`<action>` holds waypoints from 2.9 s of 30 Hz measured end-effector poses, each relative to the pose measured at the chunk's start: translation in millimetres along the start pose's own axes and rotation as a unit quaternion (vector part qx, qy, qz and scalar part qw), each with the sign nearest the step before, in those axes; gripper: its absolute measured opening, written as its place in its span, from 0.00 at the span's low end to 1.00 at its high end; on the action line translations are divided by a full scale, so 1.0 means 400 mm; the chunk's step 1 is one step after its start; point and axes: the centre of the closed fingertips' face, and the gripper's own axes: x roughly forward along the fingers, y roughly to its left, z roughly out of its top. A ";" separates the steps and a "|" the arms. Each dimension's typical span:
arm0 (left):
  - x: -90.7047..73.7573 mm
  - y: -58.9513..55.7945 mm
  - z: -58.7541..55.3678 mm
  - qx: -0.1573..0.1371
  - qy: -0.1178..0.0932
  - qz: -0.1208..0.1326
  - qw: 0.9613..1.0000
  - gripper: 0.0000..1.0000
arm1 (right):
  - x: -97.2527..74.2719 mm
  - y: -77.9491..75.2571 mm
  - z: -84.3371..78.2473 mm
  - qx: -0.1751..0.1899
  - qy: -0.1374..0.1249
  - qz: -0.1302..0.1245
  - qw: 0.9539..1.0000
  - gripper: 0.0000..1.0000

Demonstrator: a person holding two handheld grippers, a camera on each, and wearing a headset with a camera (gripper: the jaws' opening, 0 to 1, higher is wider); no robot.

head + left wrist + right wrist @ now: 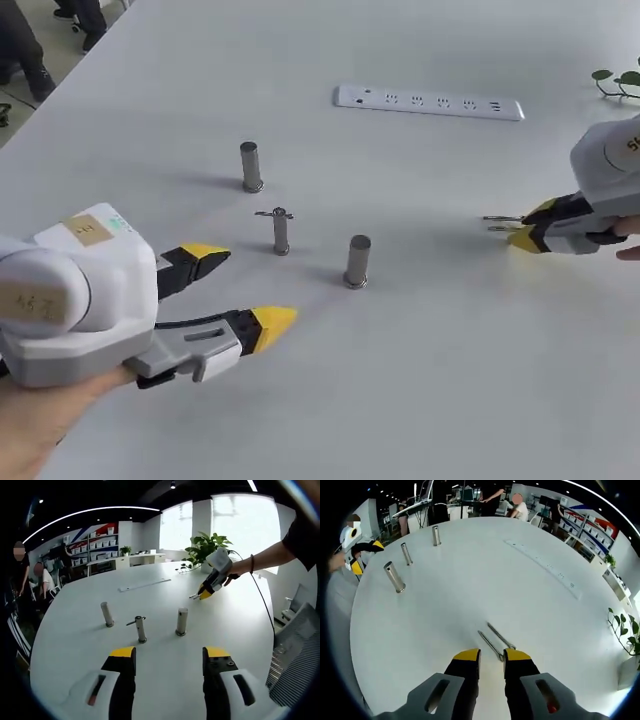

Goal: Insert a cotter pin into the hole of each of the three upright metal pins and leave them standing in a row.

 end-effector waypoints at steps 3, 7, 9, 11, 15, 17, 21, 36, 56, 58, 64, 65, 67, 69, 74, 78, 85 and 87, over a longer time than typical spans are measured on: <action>0.001 0.003 0.004 -0.003 -0.005 0.001 1.000 0.52 | 0.003 0.013 -0.006 0.005 0.008 0.030 1.000 0.08; 0.000 0.010 0.007 -0.005 -0.007 0.005 1.000 0.52 | 0.006 0.007 -0.005 0.015 0.012 0.035 0.999 0.07; -0.001 0.010 0.009 -0.004 -0.007 0.005 1.000 0.52 | 0.006 0.010 -0.005 0.012 0.016 0.039 0.999 0.07; -0.001 0.011 0.010 -0.003 -0.008 0.005 1.000 0.52 | 0.006 0.008 -0.004 0.012 0.020 0.040 0.999 0.06; -0.003 0.014 0.011 -0.004 -0.008 0.007 1.000 0.52 | 0.007 0.006 -0.005 0.029 0.031 0.032 0.999 0.06; -0.002 0.015 0.010 -0.004 -0.008 0.008 1.000 0.52 | 0.007 0.009 -0.005 0.018 0.036 0.028 0.999 0.04; -0.002 0.014 0.009 -0.004 -0.007 0.007 1.000 0.52 | 0.006 0.007 -0.009 0.004 0.054 0.022 0.998 0.00; -0.007 0.019 0.008 -0.012 0.000 0.018 1.000 0.50 | 0.006 0.012 -0.008 -0.073 0.073 0.010 0.995 0.00; 0.004 -0.004 0.058 0.012 -0.010 0.002 1.000 0.43 | -0.062 0.142 0.102 -0.169 0.014 -0.004 0.985 0.00; 0.006 -0.010 0.065 0.011 -0.012 -0.003 1.000 0.41 | -0.072 0.165 0.124 -0.181 0.008 -0.003 0.984 0.00; 0.020 -0.042 0.070 -0.005 -0.013 -0.032 0.999 0.36 | -0.093 0.248 0.195 -0.222 -0.035 0.025 0.974 0.00; 0.025 -0.049 0.069 -0.006 -0.012 -0.038 0.999 0.36 | -0.096 0.264 0.206 -0.231 -0.041 0.028 0.972 0.00; 0.030 -0.062 0.070 -0.014 -0.012 -0.049 0.999 0.35 | -0.100 0.291 0.224 -0.251 -0.050 0.034 0.966 0.00; 0.034 -0.074 0.074 -0.020 -0.015 -0.060 0.998 0.35 | -0.103 0.321 0.236 -0.270 -0.058 0.041 0.960 0.00; 0.039 -0.099 0.083 -0.043 -0.017 -0.091 0.995 0.30 | -0.112 0.377 0.251 -0.293 -0.071 0.059 0.952 0.00; 0.041 -0.118 0.089 -0.064 -0.015 -0.117 0.991 0.28 | -0.121 0.419 0.263 -0.305 -0.082 0.072 0.946 0.00; 0.039 -0.143 0.124 -0.200 -0.026 -0.163 0.966 0.21 | -0.128 0.461 0.270 -0.330 -0.098 0.087 0.935 0.00; 0.039 -0.138 0.132 -0.193 -0.031 -0.164 0.967 0.19 | -0.134 0.471 0.272 -0.341 -0.100 0.087 0.931 0.00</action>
